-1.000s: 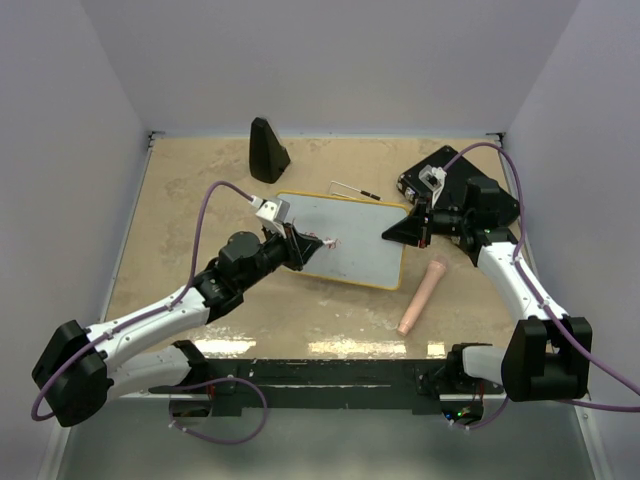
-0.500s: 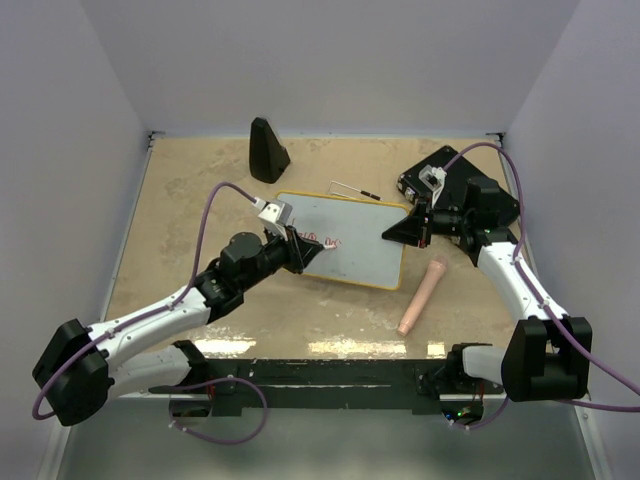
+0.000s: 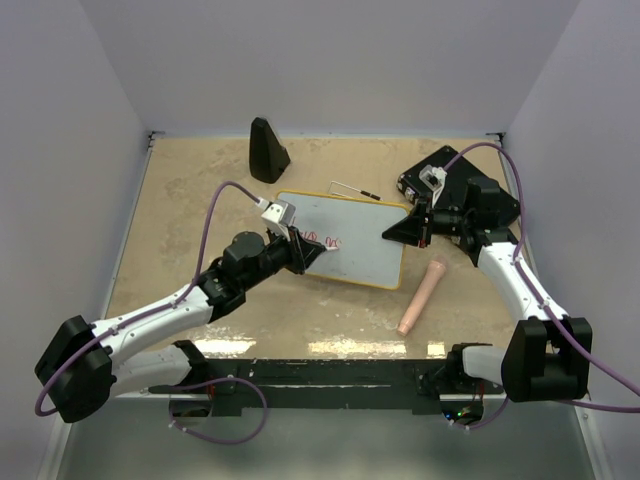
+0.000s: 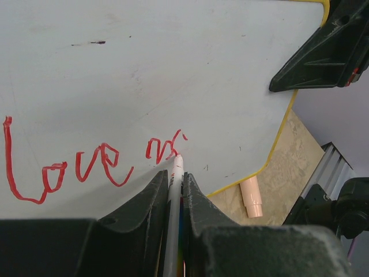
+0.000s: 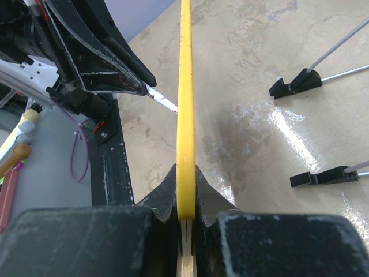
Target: Write a sentence on the whiteboard
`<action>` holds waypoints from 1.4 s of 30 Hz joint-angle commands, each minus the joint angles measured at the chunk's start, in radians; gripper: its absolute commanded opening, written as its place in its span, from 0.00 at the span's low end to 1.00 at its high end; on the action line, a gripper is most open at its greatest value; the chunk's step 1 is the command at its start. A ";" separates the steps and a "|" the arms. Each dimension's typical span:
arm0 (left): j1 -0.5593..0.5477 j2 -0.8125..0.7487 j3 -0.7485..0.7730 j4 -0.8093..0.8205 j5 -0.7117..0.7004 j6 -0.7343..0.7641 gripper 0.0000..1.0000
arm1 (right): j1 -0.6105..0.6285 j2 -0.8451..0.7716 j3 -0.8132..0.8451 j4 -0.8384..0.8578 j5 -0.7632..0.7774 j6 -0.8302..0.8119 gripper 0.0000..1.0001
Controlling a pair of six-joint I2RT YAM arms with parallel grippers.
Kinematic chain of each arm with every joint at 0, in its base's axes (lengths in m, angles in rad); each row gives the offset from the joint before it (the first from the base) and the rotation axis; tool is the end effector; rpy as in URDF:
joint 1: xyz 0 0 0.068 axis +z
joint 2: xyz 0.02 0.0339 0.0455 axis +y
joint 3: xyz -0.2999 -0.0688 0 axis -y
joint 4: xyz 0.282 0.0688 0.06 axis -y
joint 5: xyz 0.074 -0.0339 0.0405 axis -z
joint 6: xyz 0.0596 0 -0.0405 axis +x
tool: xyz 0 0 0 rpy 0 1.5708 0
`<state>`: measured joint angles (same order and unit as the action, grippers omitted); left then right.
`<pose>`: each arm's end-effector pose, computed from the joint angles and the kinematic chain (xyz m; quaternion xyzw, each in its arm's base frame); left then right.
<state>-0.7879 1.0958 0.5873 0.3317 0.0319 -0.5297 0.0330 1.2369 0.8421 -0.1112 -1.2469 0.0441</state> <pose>0.2031 -0.2068 0.2718 0.1089 0.7590 -0.4026 0.5000 0.2844 0.0659 0.2987 -0.2925 0.7011 0.5185 0.3924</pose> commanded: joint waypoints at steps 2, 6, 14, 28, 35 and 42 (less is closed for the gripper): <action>-0.001 0.003 0.052 0.049 -0.030 0.025 0.00 | -0.001 -0.039 0.008 0.045 -0.083 0.014 0.00; -0.002 0.003 0.059 0.056 -0.029 0.027 0.00 | 0.001 -0.037 0.009 0.044 -0.083 0.014 0.00; -0.002 0.001 0.066 0.059 -0.052 0.031 0.00 | 0.001 -0.036 0.008 0.045 -0.083 0.014 0.00; -0.002 -0.002 0.066 0.066 -0.050 0.030 0.00 | -0.001 -0.034 0.009 0.045 -0.083 0.014 0.00; -0.002 -0.010 0.069 0.070 -0.052 0.031 0.00 | 0.001 -0.034 0.008 0.045 -0.083 0.014 0.00; -0.002 -0.004 0.065 0.067 -0.055 0.031 0.00 | 0.001 -0.036 0.008 0.044 -0.085 0.014 0.00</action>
<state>-0.7879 1.0962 0.6136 0.3492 0.0017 -0.5270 0.0322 1.2366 0.8421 -0.1112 -1.2476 0.0444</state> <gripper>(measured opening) 0.182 0.055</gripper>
